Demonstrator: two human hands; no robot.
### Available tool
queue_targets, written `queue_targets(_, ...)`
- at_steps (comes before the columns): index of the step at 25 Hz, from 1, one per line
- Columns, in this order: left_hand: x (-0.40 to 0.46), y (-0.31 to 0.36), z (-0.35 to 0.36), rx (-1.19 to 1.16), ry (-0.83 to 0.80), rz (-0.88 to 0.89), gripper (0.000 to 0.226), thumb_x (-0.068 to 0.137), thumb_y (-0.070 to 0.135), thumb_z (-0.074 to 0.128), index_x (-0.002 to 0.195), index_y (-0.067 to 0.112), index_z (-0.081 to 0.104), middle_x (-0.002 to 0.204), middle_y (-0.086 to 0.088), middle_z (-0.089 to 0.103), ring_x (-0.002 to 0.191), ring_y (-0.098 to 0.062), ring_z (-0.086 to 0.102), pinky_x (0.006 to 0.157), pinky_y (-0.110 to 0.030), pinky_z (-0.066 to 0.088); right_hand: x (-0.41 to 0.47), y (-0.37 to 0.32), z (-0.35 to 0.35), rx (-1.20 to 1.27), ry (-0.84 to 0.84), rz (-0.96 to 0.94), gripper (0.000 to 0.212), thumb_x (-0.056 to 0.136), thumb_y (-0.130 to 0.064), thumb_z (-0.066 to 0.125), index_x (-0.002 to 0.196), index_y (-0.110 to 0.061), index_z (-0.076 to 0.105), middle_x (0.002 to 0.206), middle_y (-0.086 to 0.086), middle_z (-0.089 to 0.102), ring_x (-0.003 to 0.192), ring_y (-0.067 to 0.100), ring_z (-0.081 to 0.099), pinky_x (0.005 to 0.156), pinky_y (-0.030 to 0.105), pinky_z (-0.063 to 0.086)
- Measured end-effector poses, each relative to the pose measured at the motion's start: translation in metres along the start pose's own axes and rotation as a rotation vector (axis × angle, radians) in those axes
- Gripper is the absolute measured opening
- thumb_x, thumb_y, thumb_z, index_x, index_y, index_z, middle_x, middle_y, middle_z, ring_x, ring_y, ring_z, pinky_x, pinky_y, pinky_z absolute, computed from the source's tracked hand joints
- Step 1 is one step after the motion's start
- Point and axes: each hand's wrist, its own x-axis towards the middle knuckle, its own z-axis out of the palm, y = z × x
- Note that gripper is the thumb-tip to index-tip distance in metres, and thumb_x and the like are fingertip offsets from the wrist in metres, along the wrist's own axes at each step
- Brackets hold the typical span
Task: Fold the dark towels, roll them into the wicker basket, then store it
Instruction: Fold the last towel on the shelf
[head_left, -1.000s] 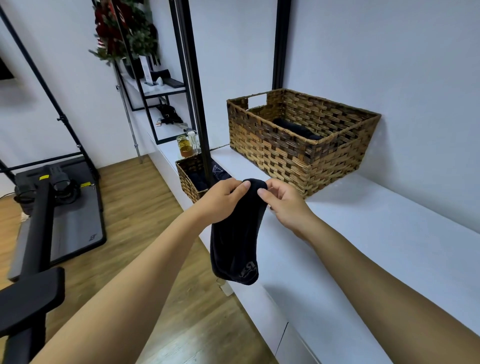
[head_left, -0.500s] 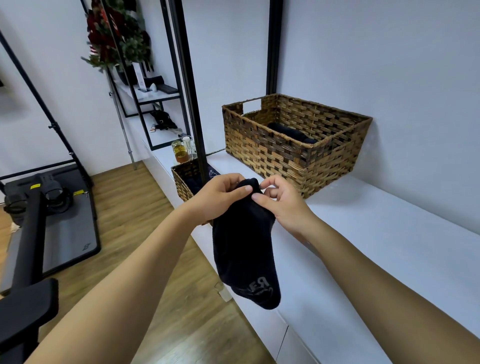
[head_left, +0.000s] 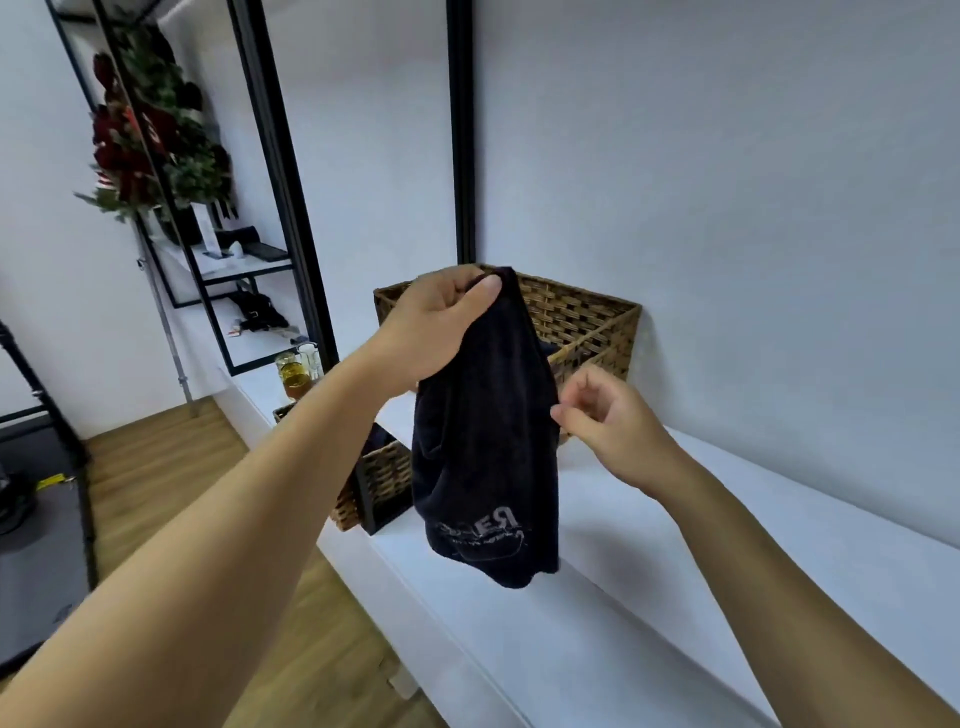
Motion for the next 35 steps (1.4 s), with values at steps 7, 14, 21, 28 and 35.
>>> queue_targets(7,0.058,0.043,0.057,-0.196,0.082,0.065,0.037,0.102,0.041,0.054,0.093,0.006,0.062,0.083,-0.009,0.058,0.077,-0.024,0.058,0.074,-0.042,0.049,-0.033,-0.002,-0.049,-0.141,-0.069,0.148,0.012,0.094,-0.022,0.069,0.103,-0.029,0.071,0.088,-0.005,0.071,0.076,0.006,0.064,0.075,0.022,0.054)
queue_targets(14,0.098,0.060,0.112,-0.414,0.180,0.018,0.031,0.105,0.040,0.051,0.085,0.018,0.061,0.079,0.002,0.059,0.077,-0.016,0.057,0.071,-0.035,0.052,-0.069,0.008,-0.148,-0.135,0.442,0.303,0.013,0.099,-0.023,0.059,0.088,-0.015,0.060,0.078,-0.001,0.069,0.065,0.012,0.060,0.061,0.029,0.045)
queue_targets(21,0.071,0.000,0.205,0.622,-0.159,0.077,0.032,0.099,0.040,0.057,0.121,0.017,0.054,0.111,-0.001,0.058,0.100,-0.022,0.058,0.081,-0.042,0.054,-0.097,0.019,-0.189,-0.017,0.402,0.610,0.011,0.095,-0.019,0.065,0.092,-0.010,0.070,0.089,0.014,0.076,0.076,0.025,0.072,0.065,0.034,0.056)
queue_targets(28,-0.041,-0.011,0.285,0.278,-0.446,0.074,0.080,0.069,0.063,0.082,0.131,0.032,0.043,0.120,0.019,0.051,0.104,-0.003,0.056,0.085,-0.030,0.052,-0.103,0.045,-0.161,0.537,0.692,0.603,0.022,0.093,-0.022,0.071,0.105,-0.005,0.062,0.096,0.016,0.074,0.085,0.029,0.073,0.071,0.040,0.060)
queue_targets(35,-0.036,-0.057,0.278,0.009,-0.168,0.048,0.013,0.103,0.020,0.052,0.115,0.017,0.045,0.091,0.003,0.063,0.078,-0.015,0.062,0.070,-0.045,0.054,-0.100,0.050,-0.132,0.754,0.617,0.384,0.022,0.096,0.003,0.056,0.118,0.001,0.057,0.109,0.022,0.069,0.100,0.032,0.070,0.092,0.041,0.056)
